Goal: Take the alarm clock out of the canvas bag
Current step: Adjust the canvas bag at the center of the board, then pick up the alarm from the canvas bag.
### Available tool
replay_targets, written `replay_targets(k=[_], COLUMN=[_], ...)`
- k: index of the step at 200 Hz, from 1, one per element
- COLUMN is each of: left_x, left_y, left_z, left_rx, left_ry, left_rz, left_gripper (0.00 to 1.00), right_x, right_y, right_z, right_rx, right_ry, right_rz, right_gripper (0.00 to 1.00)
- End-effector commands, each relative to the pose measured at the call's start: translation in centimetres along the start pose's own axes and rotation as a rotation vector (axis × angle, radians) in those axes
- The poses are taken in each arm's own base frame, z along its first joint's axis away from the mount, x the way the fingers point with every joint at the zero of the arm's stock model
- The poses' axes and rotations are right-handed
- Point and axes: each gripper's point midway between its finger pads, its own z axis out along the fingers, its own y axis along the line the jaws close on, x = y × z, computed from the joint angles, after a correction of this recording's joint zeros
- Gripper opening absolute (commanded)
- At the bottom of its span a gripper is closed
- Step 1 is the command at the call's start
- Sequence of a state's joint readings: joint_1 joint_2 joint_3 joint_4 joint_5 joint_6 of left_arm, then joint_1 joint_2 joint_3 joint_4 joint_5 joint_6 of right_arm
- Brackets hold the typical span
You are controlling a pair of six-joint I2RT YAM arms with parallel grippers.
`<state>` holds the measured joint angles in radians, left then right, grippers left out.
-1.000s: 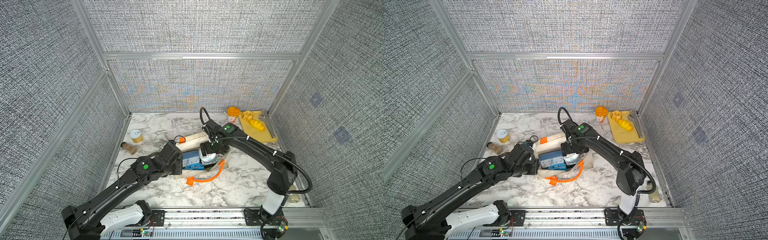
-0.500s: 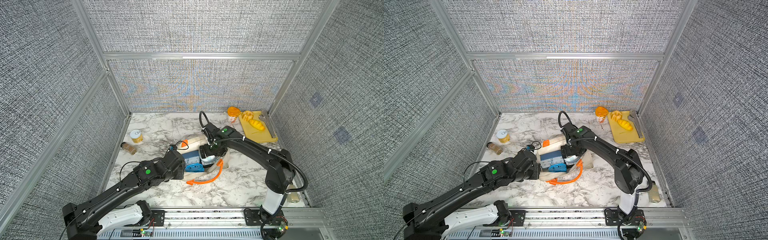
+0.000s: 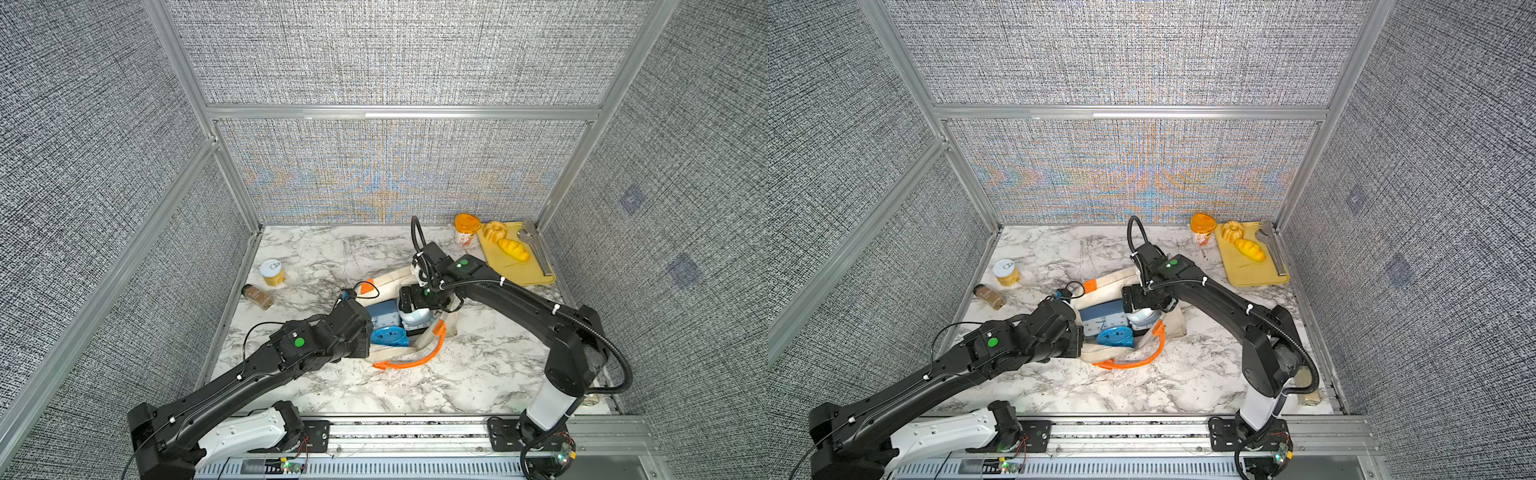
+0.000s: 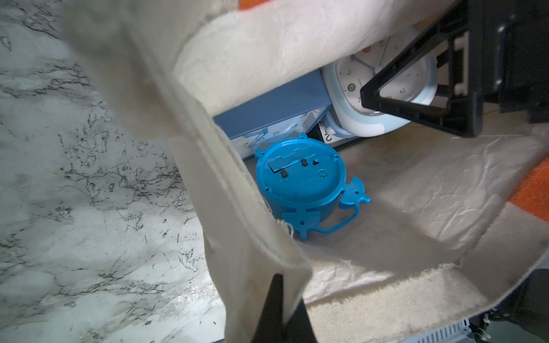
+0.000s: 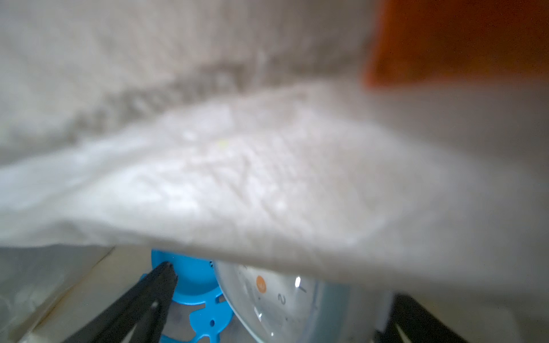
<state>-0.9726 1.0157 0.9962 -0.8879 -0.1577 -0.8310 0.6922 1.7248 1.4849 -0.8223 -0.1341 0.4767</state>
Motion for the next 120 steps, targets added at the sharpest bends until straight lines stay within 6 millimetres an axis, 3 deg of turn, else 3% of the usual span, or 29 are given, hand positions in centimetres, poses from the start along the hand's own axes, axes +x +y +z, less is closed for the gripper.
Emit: replay_targets(k=[1, 120], left_x=[-0.2, -0.1], left_y=[-0.3, -0.4], left_z=[0.3, 0.7], left_rx=[0.008, 0.01], left_ry=[-0.006, -0.001], left_rz=[0.003, 0.013], left_gripper=[0.0, 0.0], right_x=[-0.6, -0.7], right_y=[0.7, 1.8], right_z=[-0.1, -1.0], right_rx=[-0.047, -0.258], right_ry=[-0.025, -0.023], right_rz=[0.024, 0.074], right_gripper=[0.98, 0.87])
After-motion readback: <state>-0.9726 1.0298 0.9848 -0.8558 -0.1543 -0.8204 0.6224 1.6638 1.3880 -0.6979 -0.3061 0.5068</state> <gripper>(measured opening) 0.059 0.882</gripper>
